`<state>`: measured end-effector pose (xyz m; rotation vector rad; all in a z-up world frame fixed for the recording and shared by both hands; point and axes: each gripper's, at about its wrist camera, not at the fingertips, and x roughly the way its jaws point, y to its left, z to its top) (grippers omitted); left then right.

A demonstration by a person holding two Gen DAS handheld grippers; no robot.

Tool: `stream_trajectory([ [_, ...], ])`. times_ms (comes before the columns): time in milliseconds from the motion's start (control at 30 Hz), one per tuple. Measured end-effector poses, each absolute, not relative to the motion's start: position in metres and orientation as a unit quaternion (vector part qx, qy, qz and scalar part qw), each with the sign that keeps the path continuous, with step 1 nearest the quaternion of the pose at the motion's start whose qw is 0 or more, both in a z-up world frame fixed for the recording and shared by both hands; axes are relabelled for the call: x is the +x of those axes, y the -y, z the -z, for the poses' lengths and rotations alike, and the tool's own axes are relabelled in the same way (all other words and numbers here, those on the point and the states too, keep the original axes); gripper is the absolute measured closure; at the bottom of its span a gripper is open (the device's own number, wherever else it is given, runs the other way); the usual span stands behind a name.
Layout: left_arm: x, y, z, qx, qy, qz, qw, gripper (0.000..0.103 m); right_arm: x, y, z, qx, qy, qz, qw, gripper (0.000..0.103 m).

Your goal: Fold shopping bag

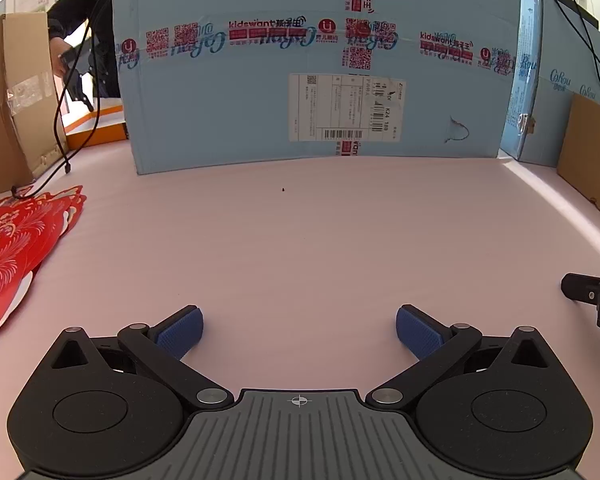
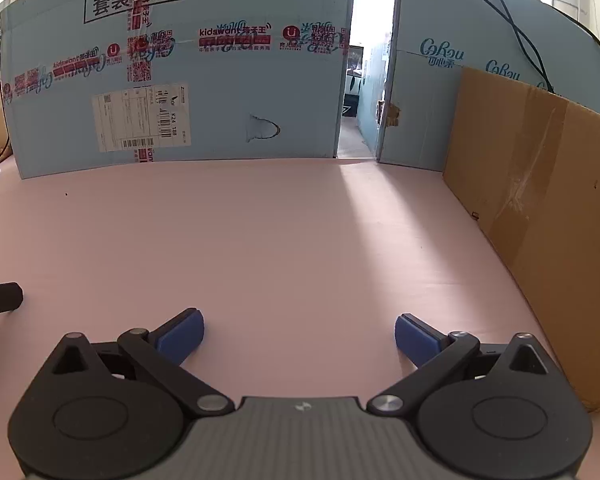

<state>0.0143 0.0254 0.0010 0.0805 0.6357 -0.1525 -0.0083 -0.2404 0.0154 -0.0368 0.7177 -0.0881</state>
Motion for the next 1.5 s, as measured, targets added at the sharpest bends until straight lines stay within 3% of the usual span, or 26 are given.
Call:
stream_trajectory([
  [1500, 0.0211, -0.0274, -0.0027, 0.038, -0.316, 0.074, 0.945, 0.0, -0.008, 0.2442, -0.0154, -0.002, -0.352, 0.044, 0.935, 0.0],
])
